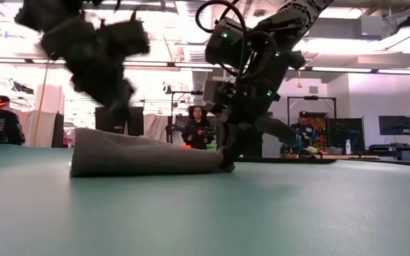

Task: Roll towel
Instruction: Roll the microfiber towel

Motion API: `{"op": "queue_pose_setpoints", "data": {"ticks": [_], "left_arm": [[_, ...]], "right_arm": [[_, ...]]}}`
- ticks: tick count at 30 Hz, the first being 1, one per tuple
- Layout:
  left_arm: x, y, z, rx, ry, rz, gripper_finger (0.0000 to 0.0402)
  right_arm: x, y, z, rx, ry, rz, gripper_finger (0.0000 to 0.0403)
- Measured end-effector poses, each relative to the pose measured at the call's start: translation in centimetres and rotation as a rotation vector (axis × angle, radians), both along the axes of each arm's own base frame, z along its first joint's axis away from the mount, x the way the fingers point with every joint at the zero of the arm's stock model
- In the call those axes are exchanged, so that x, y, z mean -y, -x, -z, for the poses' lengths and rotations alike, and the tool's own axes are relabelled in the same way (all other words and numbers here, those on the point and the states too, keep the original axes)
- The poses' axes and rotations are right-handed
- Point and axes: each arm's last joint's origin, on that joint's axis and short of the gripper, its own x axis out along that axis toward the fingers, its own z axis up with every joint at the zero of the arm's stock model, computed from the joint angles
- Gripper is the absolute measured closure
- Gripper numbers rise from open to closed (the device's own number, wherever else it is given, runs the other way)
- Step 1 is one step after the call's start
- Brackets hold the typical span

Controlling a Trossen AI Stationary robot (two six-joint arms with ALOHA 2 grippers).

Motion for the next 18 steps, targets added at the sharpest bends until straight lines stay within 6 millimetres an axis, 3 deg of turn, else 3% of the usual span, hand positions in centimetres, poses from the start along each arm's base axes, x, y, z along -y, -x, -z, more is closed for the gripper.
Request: {"op": "queue_pose_setpoints", "data": {"ticks": [3,5,8,14,18], "left_arm": [[-0.6,0.4,-2.0,0.088,-0.108,-0.148,0.0401],[-0.7,0.7,-2.3,0.116,-0.162,-0.232,0.0402],[-0.4,0.9,-1.6,0.102,-0.157,-0.287,0.0401],[1.0,-0.1,-0.6,0.135,-0.163,-0.193,0.0401],[0.9,0.2,0.5,0.041,-0.215,-0.178,0.0401]], "right_arm": [[-0.4,0.0,-0.1,0.003,-0.020,0.041,0.0379],[-0.6,0.0,-0.3,-0.005,-0.040,0.069,0.0379],[-0.7,0.0,-0.3,-0.015,-0.067,0.091,0.0381],[-0.7,0.0,-0.3,-0.014,-0.087,0.107,0.0381],[-0.7,0.0,-0.2,-0.016,-0.095,0.101,0.0381]]}}
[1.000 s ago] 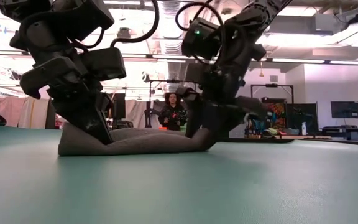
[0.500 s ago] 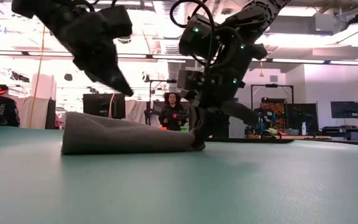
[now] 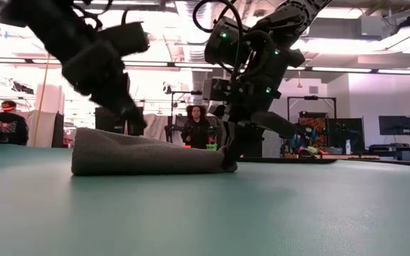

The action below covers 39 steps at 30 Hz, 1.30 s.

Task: Roll towel
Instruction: Roll the microfiber towel

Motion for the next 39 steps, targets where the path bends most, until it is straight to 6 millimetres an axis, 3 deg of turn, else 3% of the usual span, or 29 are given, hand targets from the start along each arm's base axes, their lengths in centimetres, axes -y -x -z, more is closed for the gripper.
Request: {"op": "queue_pose_setpoints", "data": {"ticks": [9,13,18,22,32,39], "left_arm": [[0.3,-0.8,3.1,-0.090,0.009,-0.013,0.0402],[0.3,-1.0,4.1,-0.109,0.033,-0.052,0.0402],[0.1,-1.2,4.2,-0.126,0.090,-0.011,0.0402],[-0.2,-1.8,4.0,-0.118,0.238,0.069,0.0401],[-1.5,-2.8,3.5,-0.074,0.428,0.130,0.0402],[-1.9,-2.9,3.4,-0.114,0.609,0.231,0.0401]], "right_arm": [[-0.1,0.1,-0.1,-0.003,-0.003,-0.035,0.0381],[-0.2,0.7,-0.9,-0.034,-0.110,-0.075,0.0381],[0.1,2.0,-2.4,-0.075,-0.242,-0.094,0.0381],[1.2,2.6,-3.6,-0.065,-0.441,-0.081,0.0381],[3.6,3.0,-2.9,-0.137,-0.622,0.077,0.0381],[5.7,3.3,-3.1,-0.159,-0.855,0.241,0.0381]]}}
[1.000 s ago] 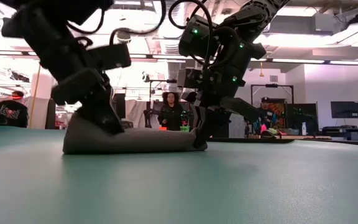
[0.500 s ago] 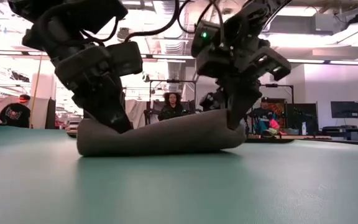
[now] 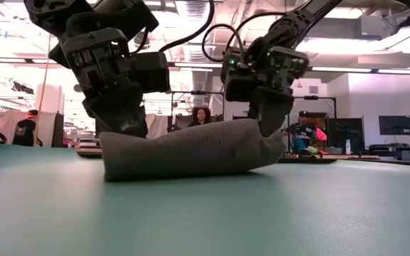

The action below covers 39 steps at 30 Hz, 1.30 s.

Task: Roll towel
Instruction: Roll the microfiber towel

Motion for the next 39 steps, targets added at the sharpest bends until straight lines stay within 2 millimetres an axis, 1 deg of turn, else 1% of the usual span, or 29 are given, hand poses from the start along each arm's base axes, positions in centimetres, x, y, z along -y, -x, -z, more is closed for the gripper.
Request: {"op": "queue_pose_setpoints", "data": {"ticks": [3,6,9,14,17,18,21,24,27,29,31,34,36,39], "left_arm": [[-0.3,-0.1,0.0,0.002,0.010,0.001,0.0401],[-0.6,-0.2,-0.1,0.015,0.018,-0.011,0.0401],[-0.6,-0.3,-0.2,0.018,0.063,-0.009,0.0401],[-0.5,-0.3,-0.3,0.003,0.134,0.040,0.0401],[-0.7,-0.4,-0.3,0.015,0.123,0.024,0.0401],[-0.7,-0.4,-0.5,0.029,0.111,0.009,0.0401],[-0.9,-0.5,-1.6,0.104,0.078,-0.025,0.0401],[-1.2,-0.5,-2.2,0.124,0.074,-0.041,0.0401],[-1.5,-0.4,-2.1,0.099,0.101,-0.047,0.0401],[-1.6,-0.3,-2.6,0.113,0.107,-0.059,0.0402],[-1.8,-0.2,-3.6,0.150,0.049,-0.093,0.0401],[-2.4,0.6,-4.7,0.169,-0.128,-0.168,0.0401],[-2.7,1.0,-4.9,0.158,-0.233,-0.185,0.0401],[-2.7,1.0,-4.6,0.146,-0.250,-0.135,0.0402]], "right_arm": [[0.7,0.1,0.0,-0.027,-0.026,0.055,0.0381],[1.2,0.0,0.6,-0.054,-0.021,0.080,0.0381],[1.6,-0.1,1.2,-0.102,-0.092,0.136,0.0381],[2.3,-0.6,1.0,-0.129,-0.162,0.258,0.0381],[2.7,-0.7,1.0,-0.136,-0.177,0.310,0.0381],[2.8,-0.7,1.0,-0.139,-0.171,0.318,0.0381],[3.0,-0.9,2.0,-0.204,-0.139,0.388,0.0381],[3.0,-1.1,3.0,-0.242,-0.186,0.397,0.0381],[2.5,-1.2,3.0,-0.237,-0.187,0.376,0.0381],[2.4,-1.2,2.9,-0.231,-0.182,0.370,0.0381],[2.4,-1.2,2.8,-0.226,-0.180,0.368,0.0381],[2.4,-1.2,2.8,-0.220,-0.181,0.356,0.0381],[2.4,-1.2,2.8,-0.211,-0.175,0.345,0.0381],[2.4,-1.2,2.8,-0.208,-0.174,0.342,0.0381]]}}
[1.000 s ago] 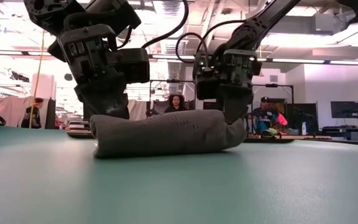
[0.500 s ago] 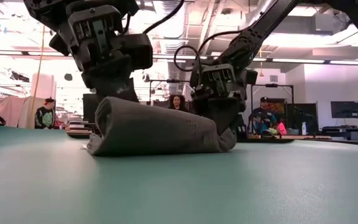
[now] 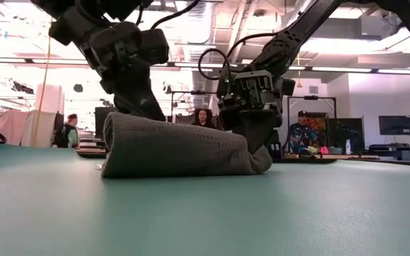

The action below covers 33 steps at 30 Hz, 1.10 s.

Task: Roll towel
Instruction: Roll the microfiber towel

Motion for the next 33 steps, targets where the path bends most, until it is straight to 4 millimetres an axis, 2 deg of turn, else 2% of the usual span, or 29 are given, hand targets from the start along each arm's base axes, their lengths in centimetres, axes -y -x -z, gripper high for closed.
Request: {"op": "queue_pose_setpoints", "data": {"ticks": [5,11,20,26,33], "left_arm": [[0.5,-0.8,2.1,-0.017,0.026,0.042,0.0401],[0.3,-1.7,3.3,-0.011,0.023,0.064,0.0401],[0.0,-2.7,5.7,-0.036,0.172,0.136,0.0401],[0.0,-2.8,6.1,-0.045,0.253,0.174,0.0401],[0.1,-2.8,6.0,-0.051,0.287,0.187,0.0401]], "right_arm": [[0.1,0.0,0.0,-0.001,-0.004,0.002,0.0381],[0.0,0.0,-0.2,-0.016,-0.058,0.010,0.0381],[0.4,-1.5,-3.0,0.030,-0.030,-0.008,0.0381],[0.9,-1.1,-2.4,-0.032,0.038,0.030,0.0381],[2.4,-1.0,-2.0,-0.060,0.062,0.148,0.0381]]}}
